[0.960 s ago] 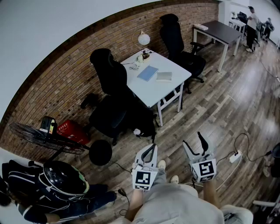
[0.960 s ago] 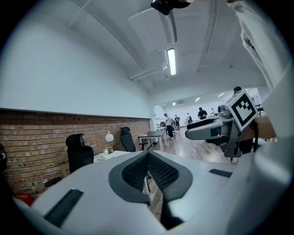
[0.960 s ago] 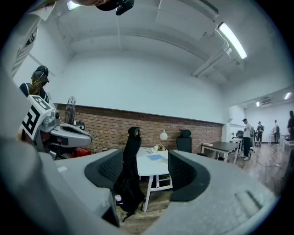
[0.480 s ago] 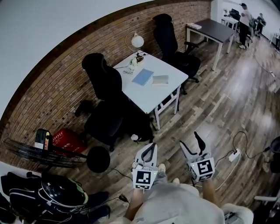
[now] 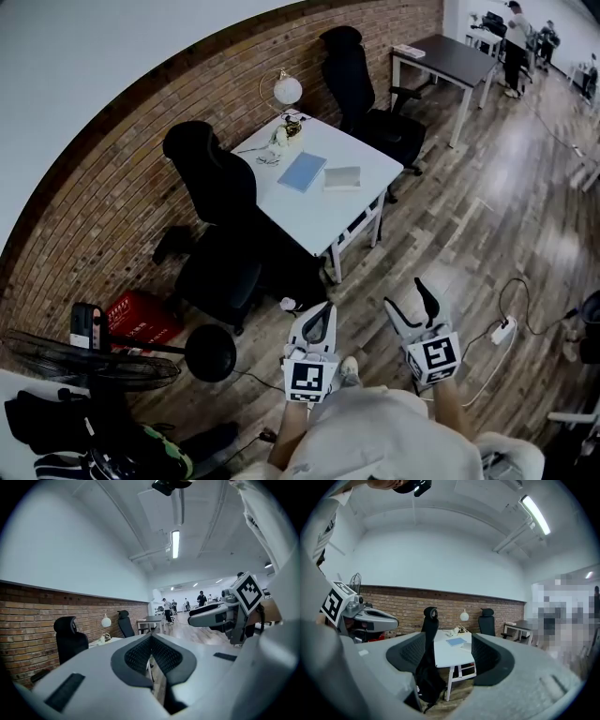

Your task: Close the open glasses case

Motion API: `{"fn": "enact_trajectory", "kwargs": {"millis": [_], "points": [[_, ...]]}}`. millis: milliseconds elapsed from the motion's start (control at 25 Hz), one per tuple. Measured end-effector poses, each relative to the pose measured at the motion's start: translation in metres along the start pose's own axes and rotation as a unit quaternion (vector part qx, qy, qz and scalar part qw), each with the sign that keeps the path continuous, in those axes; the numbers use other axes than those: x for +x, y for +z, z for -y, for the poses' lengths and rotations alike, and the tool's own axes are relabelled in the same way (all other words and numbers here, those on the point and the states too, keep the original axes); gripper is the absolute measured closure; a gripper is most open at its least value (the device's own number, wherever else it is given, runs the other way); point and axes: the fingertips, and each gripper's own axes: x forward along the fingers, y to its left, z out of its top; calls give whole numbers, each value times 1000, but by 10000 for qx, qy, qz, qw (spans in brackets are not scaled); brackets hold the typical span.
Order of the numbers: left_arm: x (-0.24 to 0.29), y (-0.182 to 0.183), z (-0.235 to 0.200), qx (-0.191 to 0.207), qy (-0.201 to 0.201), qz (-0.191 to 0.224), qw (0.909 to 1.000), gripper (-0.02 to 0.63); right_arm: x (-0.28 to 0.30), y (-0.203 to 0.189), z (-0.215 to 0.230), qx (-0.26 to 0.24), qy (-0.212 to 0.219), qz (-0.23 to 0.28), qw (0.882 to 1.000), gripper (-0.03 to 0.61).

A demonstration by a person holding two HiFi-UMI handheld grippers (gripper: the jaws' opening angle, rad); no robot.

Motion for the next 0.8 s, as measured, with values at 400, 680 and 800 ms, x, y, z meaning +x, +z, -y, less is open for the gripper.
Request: {"fn": "enact_trajectory", "kwargs": {"millis": [400, 680, 800], "points": [[25, 0, -25, 17, -295, 65, 9995, 609, 26, 2, 3, 52, -289, -73, 9995, 272], [39, -4, -32, -35, -462, 43, 9989, 609, 34, -3, 9, 149, -475, -158, 9986, 272], [48, 0, -32, -34, -551, 60, 9985, 609, 38, 1, 16, 121, -508, -124, 9986, 272]]}}
